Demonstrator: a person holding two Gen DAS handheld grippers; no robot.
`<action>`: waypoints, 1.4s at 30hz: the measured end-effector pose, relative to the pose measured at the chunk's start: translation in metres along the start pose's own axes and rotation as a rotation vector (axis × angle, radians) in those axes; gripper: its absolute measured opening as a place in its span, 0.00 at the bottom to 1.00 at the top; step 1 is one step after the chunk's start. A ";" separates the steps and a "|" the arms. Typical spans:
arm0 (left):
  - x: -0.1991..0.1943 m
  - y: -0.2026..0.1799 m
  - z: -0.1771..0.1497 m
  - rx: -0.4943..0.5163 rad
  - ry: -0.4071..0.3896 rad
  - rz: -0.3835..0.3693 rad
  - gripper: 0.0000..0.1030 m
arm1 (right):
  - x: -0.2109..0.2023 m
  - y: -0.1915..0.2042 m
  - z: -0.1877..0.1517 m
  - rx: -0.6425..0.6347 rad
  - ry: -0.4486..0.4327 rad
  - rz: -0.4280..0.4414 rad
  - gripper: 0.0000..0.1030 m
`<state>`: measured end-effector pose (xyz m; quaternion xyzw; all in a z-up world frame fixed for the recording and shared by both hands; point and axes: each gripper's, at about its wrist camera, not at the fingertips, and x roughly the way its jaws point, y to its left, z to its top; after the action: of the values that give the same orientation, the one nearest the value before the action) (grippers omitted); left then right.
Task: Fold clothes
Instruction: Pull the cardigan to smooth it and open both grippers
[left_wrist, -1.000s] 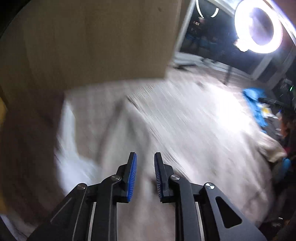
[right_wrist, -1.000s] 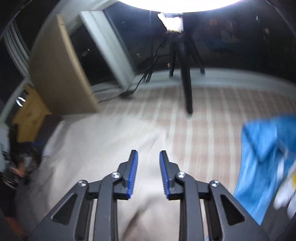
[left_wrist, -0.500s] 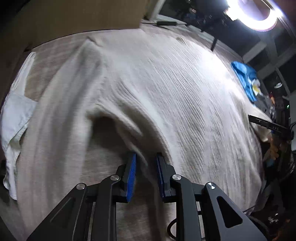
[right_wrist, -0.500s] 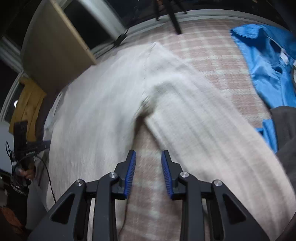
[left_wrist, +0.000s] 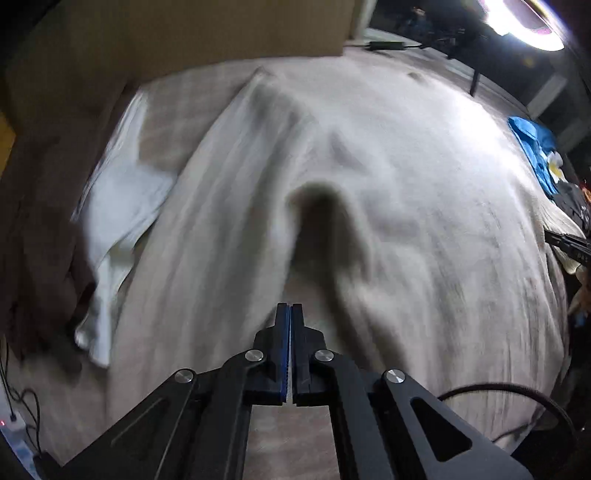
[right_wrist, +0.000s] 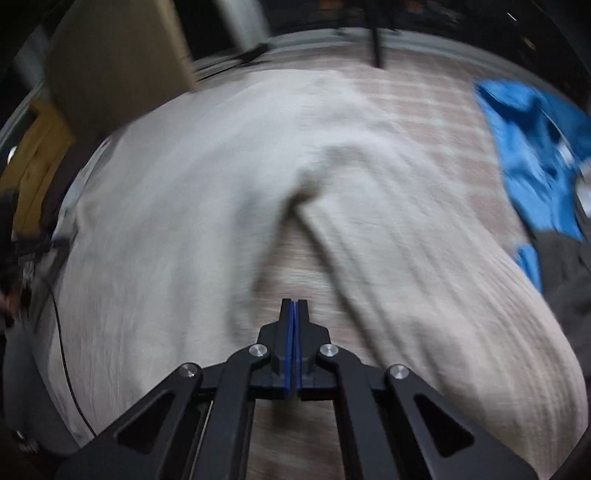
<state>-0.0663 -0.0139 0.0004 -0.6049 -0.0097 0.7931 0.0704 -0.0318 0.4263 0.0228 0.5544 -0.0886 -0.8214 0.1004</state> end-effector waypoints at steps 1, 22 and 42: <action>-0.003 0.006 -0.002 -0.013 -0.001 -0.023 0.00 | -0.002 -0.006 0.000 0.030 0.002 0.013 0.04; -0.003 0.042 0.027 0.023 -0.057 0.169 0.16 | -0.009 -0.056 0.055 0.130 -0.091 -0.175 0.32; -0.103 -0.006 -0.133 -0.020 0.031 -0.242 0.36 | -0.134 0.006 -0.111 0.139 -0.103 0.171 0.56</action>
<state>0.0887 -0.0304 0.0636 -0.6124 -0.0895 0.7691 0.1597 0.1208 0.4517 0.1034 0.5075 -0.1974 -0.8291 0.1269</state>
